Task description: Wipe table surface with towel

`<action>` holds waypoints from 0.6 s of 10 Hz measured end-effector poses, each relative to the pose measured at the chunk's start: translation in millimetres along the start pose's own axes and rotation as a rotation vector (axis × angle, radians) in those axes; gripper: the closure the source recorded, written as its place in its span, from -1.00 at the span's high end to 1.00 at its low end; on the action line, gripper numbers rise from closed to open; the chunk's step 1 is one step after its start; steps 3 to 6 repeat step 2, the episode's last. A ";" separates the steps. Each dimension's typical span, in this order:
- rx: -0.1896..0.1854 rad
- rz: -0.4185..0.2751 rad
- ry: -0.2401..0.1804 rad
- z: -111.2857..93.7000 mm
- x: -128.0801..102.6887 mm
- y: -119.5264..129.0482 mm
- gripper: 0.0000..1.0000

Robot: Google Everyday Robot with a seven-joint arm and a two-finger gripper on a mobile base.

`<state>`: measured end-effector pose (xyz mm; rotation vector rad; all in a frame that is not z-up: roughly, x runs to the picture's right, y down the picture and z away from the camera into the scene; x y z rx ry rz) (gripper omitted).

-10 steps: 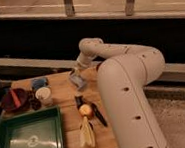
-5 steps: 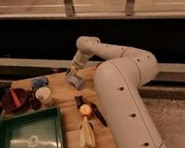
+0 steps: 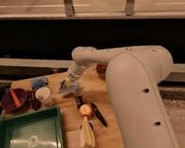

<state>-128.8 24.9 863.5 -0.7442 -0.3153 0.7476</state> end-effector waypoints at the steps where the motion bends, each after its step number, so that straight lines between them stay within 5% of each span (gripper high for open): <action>1: 0.008 0.017 0.001 -1.7 7.7 6.7 -1.00; 6: 0.019 0.039 0.000 -5.2 14.0 9.1 -1.00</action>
